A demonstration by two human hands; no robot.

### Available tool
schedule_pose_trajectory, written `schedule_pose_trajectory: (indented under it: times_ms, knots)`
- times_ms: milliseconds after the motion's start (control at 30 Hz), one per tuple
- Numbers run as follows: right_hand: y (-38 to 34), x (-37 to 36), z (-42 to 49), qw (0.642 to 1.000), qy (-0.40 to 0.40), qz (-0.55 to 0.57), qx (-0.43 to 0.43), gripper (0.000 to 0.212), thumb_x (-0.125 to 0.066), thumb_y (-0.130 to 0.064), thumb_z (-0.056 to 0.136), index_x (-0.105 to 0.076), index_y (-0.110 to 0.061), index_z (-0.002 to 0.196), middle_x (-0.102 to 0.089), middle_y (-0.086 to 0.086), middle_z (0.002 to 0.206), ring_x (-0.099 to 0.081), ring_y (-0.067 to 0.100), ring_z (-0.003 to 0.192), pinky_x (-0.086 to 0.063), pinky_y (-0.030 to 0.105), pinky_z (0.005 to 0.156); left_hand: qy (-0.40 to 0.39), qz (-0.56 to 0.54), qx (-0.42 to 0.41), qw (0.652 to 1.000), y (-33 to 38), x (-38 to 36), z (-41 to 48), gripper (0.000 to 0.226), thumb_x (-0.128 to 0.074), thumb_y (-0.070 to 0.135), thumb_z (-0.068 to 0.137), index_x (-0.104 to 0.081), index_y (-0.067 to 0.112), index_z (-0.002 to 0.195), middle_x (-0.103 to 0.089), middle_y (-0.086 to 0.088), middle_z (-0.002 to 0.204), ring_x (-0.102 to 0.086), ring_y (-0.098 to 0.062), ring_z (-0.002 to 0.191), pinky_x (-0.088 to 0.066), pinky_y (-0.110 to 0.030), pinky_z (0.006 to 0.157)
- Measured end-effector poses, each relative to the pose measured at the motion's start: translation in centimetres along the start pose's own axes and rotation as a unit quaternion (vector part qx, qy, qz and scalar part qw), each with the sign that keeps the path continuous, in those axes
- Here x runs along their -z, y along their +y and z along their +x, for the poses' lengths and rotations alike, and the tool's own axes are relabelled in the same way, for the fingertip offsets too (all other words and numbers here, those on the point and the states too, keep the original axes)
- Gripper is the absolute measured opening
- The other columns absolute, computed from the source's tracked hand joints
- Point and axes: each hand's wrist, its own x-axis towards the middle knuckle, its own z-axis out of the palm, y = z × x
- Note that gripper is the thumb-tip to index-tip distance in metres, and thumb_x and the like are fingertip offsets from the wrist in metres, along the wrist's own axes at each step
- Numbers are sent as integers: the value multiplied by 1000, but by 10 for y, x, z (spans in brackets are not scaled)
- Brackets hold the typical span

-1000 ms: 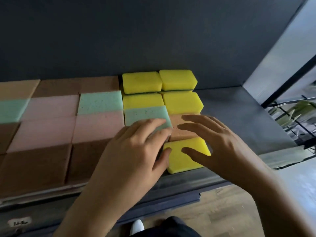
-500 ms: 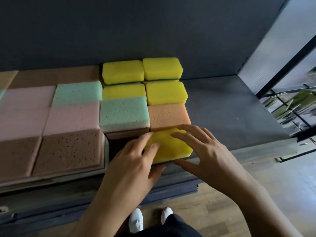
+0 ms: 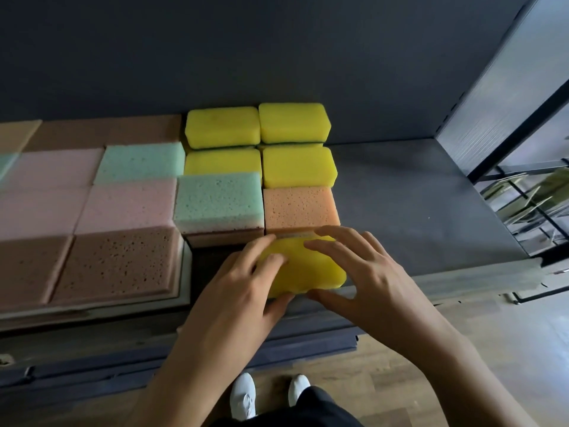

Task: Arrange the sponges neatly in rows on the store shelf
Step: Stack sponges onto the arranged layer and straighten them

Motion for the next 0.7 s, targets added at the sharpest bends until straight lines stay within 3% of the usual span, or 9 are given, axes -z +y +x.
schedule_pose_trajectory:
  times_ms: [400, 700]
  knots:
    - [-6, 15, 3, 999, 20, -28, 15, 65, -64, -58, 79, -53, -29, 136, -48, -6, 142, -47, 22, 123, -52, 39, 87, 32, -2, -12, 999, 9, 10, -2, 39, -68, 31, 78, -63, 17, 114, -52, 2, 134, -59, -21, 111, -54, -31, 87]
    - [-9, 18, 7, 999, 9, -36, 30, 68, -64, -61, 78, -46, -36, 139, -49, -16, 141, -48, 15, 122, -60, 41, 70, 48, -17, -38, 998, 14, 18, 0, 43, -68, 34, 78, -63, 18, 117, -53, 2, 135, -59, -22, 113, -56, -37, 87]
